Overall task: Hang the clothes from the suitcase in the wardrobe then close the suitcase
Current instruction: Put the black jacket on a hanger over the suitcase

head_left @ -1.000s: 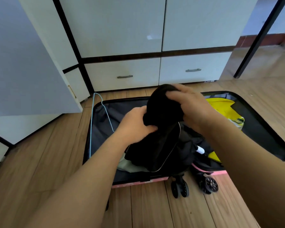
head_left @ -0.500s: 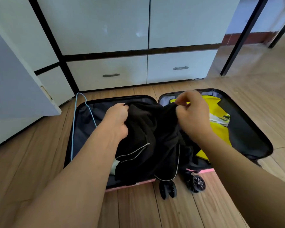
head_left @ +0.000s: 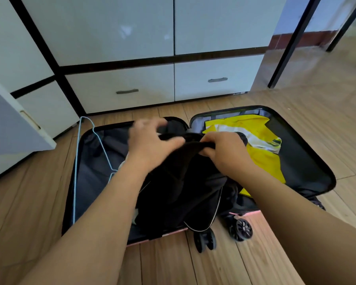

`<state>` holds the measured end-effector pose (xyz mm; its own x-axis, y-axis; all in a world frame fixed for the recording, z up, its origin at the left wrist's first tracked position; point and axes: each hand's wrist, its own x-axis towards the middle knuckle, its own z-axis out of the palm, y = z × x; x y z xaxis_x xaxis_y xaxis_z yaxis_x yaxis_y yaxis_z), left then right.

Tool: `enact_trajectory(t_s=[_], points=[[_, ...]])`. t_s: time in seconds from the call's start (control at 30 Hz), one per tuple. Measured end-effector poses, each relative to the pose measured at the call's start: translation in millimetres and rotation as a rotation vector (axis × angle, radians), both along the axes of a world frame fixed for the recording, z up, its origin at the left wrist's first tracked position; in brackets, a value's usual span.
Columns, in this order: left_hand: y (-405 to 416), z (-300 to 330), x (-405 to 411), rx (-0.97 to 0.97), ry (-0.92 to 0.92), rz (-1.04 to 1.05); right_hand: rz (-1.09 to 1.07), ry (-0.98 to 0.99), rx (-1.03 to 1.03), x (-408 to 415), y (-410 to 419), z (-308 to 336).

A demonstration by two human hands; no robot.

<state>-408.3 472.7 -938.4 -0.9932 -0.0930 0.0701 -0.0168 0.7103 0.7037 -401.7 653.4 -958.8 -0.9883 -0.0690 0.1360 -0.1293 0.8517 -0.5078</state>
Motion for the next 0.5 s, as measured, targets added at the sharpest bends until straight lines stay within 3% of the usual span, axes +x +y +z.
enact_trajectory(t_s=[0.1, 0.2, 0.4, 0.47, 0.5], points=[[32, -24, 6, -0.154, -0.184, -0.261, 0.026, 0.021, -0.185, -2, 5, 6], [52, -33, -5, -0.304, -0.199, -0.189, -0.007, 0.072, -0.260, -1, 27, 14], [82, -16, -52, -0.056, -0.231, -0.105, -0.049, 0.015, -0.004, -8, 109, 18], [88, -17, -68, -0.059, -0.225, 0.006, -0.269, 0.208, -0.175, -14, 141, 16], [85, -16, -74, -0.044, -0.243, 0.068, -0.495, 0.292, -0.285, -15, 154, 17]])
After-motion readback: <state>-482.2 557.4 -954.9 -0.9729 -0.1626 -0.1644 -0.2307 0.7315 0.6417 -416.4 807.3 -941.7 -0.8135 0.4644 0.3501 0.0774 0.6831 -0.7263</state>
